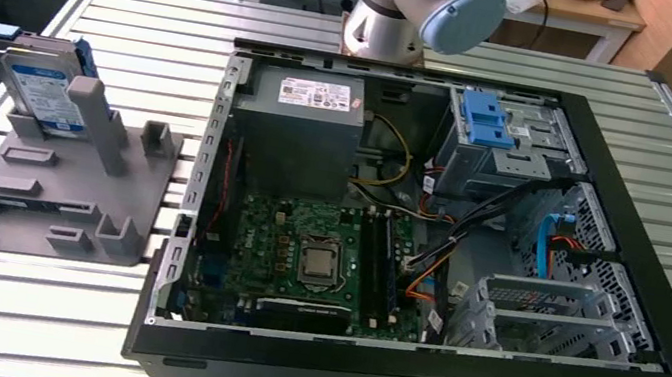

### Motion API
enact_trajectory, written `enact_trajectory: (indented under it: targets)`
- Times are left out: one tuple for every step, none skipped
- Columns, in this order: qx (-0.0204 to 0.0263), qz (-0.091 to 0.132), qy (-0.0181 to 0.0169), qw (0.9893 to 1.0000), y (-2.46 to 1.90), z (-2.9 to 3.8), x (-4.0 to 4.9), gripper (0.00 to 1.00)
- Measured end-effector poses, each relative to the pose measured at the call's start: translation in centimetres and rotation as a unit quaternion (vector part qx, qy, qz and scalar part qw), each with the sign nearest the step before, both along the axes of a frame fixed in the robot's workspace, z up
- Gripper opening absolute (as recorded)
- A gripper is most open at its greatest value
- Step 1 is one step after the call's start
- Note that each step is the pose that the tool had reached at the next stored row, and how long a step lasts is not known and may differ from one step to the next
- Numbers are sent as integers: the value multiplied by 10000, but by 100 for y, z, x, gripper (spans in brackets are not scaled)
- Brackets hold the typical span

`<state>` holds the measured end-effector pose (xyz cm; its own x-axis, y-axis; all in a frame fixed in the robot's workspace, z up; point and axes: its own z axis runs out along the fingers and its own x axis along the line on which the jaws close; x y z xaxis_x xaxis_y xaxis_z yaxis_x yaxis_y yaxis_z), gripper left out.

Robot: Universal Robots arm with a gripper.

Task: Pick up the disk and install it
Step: 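Pick up the disk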

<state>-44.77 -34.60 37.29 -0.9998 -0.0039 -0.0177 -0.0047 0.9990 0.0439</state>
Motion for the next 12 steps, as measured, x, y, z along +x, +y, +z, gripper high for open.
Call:
enact_trajectory:
  targets:
    - [0,90,-1,10000,0,-1,0,11]
    - [0,180,-1,9998,0,-2,0,11]
    - [0,269,-1,9996,0,-3,0,11]
    - [0,360,-1,9994,0,-3,0,11]
    - [0,449,0,9990,0,-3,0,11]
    - [0,548,-1,9985,0,-4,0,11]
    - [0,634,0,9980,0,-5,0,11]
    - [0,718,0,9974,0,-5,0,11]
    - [0,799,0,9968,0,-5,0,11]
    - [0,877,0,9961,0,-6,0,11]
    - [0,952,0,9955,0,-6,0,11]
    - [0,1027,0,9947,0,-6,0,11]
